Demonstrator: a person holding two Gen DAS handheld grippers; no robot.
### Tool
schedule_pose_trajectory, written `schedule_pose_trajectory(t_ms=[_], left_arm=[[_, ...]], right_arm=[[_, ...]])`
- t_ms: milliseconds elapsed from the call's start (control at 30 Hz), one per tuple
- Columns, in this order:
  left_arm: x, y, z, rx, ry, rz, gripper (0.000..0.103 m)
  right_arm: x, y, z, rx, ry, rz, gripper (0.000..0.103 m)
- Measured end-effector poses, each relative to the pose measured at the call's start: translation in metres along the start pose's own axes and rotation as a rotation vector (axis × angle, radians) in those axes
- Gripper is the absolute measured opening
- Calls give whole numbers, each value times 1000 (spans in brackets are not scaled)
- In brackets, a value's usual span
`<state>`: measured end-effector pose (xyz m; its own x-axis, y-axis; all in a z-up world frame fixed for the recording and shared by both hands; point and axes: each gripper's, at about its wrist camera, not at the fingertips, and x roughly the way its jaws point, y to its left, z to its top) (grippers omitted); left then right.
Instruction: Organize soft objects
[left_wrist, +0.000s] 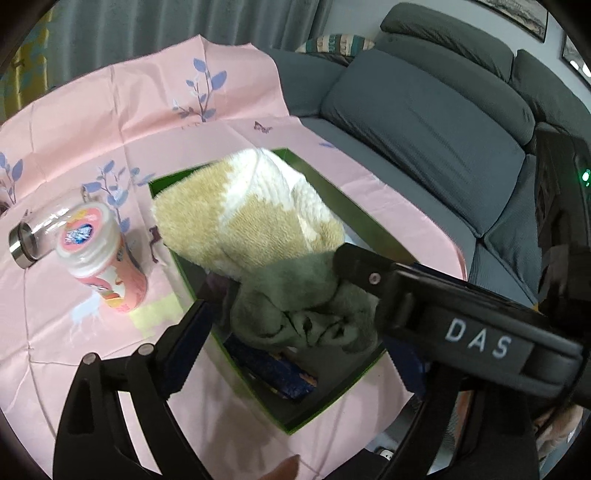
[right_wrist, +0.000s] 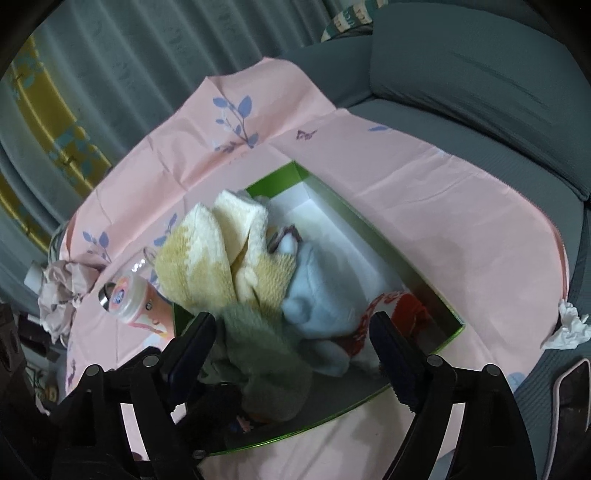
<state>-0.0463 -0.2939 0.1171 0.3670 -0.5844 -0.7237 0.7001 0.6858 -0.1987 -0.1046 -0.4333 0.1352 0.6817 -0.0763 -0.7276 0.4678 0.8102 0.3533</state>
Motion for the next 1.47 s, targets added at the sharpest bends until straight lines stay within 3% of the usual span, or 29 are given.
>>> schedule_pose_trajectory(t_ms=[67,133,500,733,1467], left_arm=[[-8,2,1,-2,-23,10,90],[-17,3,1,-6,-49,32,103],[-52,3,-5,-18,-144,81,102],[-62,5,-8,-19,-160,107,102],[-69,10,-13,-26,-188,146,102]], right_arm=[[-5,-1,0,3,-17,2,88],[-11,-1,0,8,-36,10,88],[-48,8,-3,-26,-142,7,89],[-63,17,-6,-58,-190,11,94],[-60,30,-9,-106,-178,8,94]])
